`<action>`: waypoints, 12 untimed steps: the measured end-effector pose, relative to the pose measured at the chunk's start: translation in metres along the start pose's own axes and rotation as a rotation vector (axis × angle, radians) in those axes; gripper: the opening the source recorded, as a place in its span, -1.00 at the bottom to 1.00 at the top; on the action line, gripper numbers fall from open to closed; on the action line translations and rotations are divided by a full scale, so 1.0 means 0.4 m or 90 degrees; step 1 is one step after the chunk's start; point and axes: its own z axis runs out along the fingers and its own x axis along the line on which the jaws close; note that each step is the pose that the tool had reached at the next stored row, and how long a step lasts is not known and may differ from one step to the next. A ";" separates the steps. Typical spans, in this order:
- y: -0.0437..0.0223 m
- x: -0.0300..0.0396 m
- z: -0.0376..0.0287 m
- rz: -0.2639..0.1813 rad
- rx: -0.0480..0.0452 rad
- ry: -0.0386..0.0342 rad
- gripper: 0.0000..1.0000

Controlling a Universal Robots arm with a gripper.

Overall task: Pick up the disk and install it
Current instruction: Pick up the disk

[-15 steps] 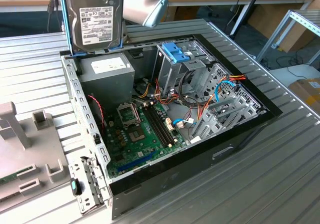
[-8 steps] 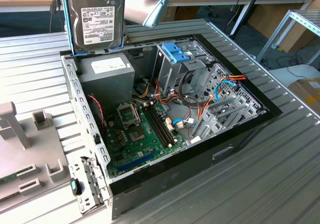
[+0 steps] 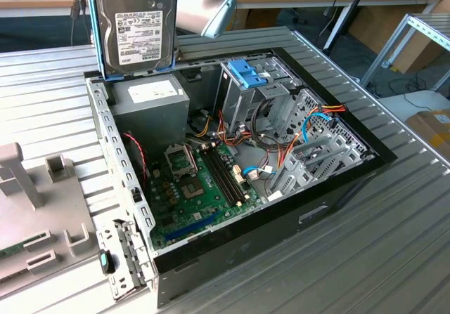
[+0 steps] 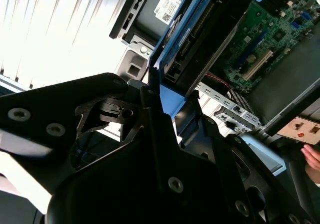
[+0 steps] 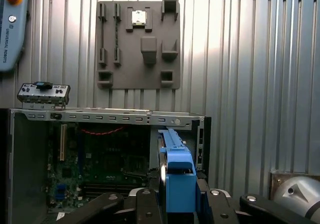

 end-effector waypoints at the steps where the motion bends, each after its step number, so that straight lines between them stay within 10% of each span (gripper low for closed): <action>1: 0.000 0.001 0.000 0.000 0.0000 0.0000 -0.27; 12: 0.000 0.018 0.000 0.000 0.0000 0.0000 -0.27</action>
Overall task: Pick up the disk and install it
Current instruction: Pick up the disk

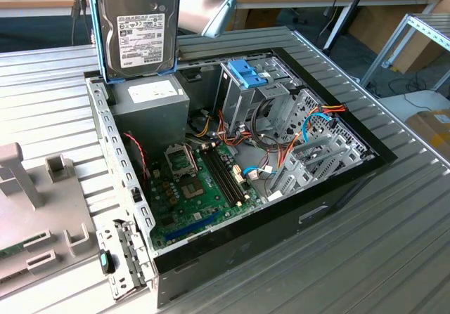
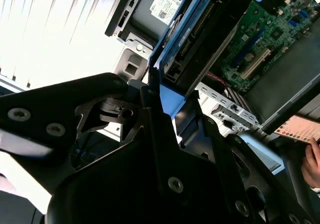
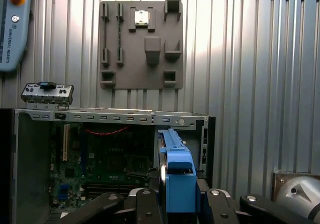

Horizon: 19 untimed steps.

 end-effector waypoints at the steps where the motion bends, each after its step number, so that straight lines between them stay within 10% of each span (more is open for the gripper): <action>1: 0.000 0.000 0.000 0.000 0.0000 0.0000 -0.27; 19: 0.000 0.025 0.000 0.000 -0.0001 0.0018 -0.27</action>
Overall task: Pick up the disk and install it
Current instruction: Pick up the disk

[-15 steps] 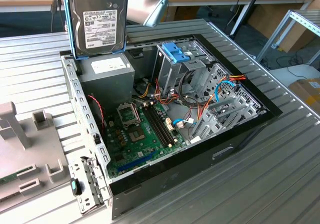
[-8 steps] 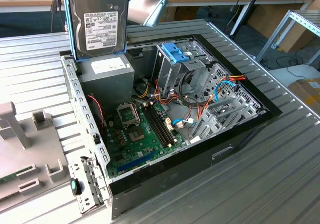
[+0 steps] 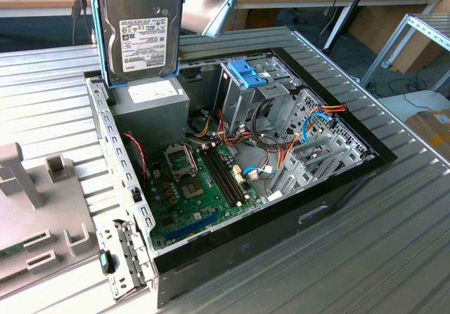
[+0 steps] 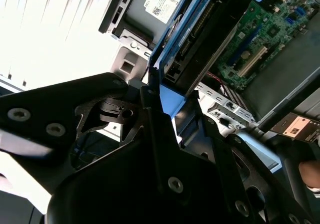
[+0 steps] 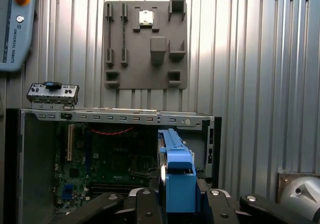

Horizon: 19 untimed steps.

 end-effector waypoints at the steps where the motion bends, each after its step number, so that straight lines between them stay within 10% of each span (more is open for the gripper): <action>1: 0.000 0.001 0.000 0.000 0.0000 0.0001 -0.27; 19: -0.001 0.036 0.000 0.000 0.0000 0.0015 -0.27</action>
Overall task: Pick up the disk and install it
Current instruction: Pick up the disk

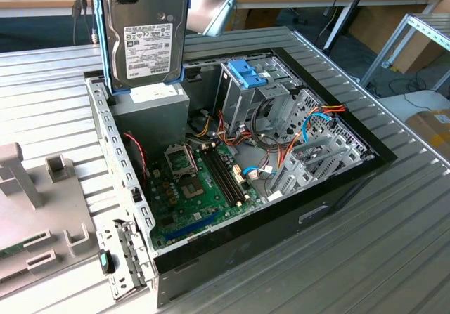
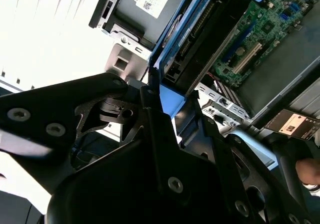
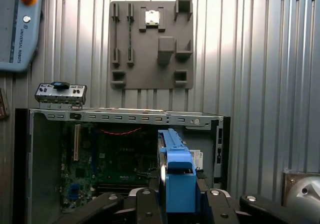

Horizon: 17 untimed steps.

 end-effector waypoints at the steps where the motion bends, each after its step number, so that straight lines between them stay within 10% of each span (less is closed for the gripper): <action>1: 0.000 0.000 0.000 0.000 0.0000 0.0000 -0.27; 17: 0.001 0.030 0.000 0.000 0.0000 0.0002 -0.27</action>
